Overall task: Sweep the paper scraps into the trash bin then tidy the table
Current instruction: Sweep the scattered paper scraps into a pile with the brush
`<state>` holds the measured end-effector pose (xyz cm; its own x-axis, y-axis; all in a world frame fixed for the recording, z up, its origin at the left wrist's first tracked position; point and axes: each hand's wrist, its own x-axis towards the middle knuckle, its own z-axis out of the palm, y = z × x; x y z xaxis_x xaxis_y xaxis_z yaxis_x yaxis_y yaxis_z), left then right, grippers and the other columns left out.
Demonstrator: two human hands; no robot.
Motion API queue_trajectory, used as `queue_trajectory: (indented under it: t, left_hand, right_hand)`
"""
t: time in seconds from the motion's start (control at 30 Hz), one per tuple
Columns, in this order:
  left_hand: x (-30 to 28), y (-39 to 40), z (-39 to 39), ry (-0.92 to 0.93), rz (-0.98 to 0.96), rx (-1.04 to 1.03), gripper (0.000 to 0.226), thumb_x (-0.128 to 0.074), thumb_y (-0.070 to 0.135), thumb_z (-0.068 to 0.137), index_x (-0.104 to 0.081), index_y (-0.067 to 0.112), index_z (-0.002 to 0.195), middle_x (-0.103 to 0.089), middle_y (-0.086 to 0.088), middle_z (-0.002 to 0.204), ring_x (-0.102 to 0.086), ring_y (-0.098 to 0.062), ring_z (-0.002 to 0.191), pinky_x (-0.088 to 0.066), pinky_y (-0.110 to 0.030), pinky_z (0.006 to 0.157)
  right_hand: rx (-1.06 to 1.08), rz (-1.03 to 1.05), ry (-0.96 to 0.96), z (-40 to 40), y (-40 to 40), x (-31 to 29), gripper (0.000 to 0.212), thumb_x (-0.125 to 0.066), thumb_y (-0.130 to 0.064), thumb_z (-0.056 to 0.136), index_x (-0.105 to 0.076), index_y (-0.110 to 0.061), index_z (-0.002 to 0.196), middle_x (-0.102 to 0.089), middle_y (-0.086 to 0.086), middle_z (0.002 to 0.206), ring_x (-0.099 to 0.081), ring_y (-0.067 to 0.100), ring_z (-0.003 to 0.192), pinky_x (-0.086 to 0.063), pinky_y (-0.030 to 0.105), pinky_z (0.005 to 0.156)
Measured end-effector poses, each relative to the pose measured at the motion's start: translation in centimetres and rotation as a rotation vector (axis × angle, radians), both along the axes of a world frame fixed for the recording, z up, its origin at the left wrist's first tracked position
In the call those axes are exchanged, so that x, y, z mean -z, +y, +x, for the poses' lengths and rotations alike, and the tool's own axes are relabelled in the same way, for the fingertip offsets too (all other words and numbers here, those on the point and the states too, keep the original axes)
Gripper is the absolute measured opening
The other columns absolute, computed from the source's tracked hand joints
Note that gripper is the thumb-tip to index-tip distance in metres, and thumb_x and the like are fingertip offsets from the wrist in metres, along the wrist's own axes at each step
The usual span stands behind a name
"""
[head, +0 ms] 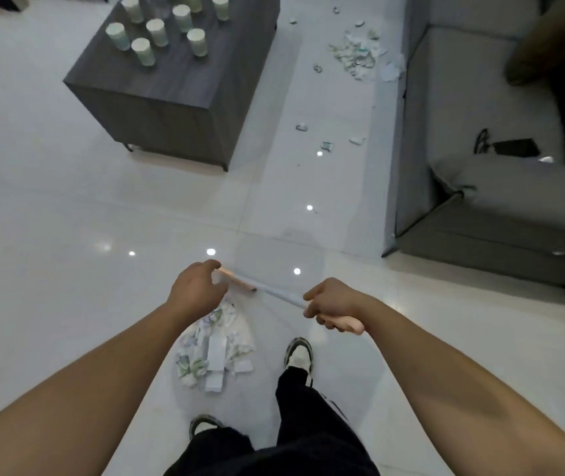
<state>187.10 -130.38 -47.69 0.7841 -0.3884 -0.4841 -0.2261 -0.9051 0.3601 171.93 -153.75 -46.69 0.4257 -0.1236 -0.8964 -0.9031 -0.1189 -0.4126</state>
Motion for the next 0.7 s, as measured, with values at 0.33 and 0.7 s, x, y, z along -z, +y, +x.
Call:
queue_trajectory:
  t: [0.33, 0.7]
  left_hand:
    - [-1.1, -11.7, 0.7, -0.032, 0.068, 0.353, 0.051, -0.058, 0.040, 0.090, -0.049, 0.023, 0.138, -0.050, -0.005, 0.138, -0.048, -0.024, 0.123, -0.042, -0.036, 0.098]
    - [1.1, -19.6, 7.5, 0.007, 0.060, 0.415, 0.049, -0.059, 0.036, 0.089, -0.051, 0.021, 0.136, -0.052, -0.007, 0.136, -0.050, -0.025, 0.120, -0.041, -0.036, 0.097]
  right_hand:
    - [0.165, -0.298, -0.094, -2.9, -7.4, 0.3, 0.024, -0.046, 0.001, 0.081, -0.061, 0.001, 0.098, -0.058, 0.012, 0.075, -0.056, 0.023, 0.047, -0.046, 0.029, 0.051]
    - [0.348, -0.431, -0.063, 1.7, -14.0, 4.4, 0.029, -0.042, 0.002, 0.079, -0.060, -0.008, 0.100, -0.062, 0.012, 0.098, -0.063, 0.028, 0.069, -0.051, 0.031, 0.057]
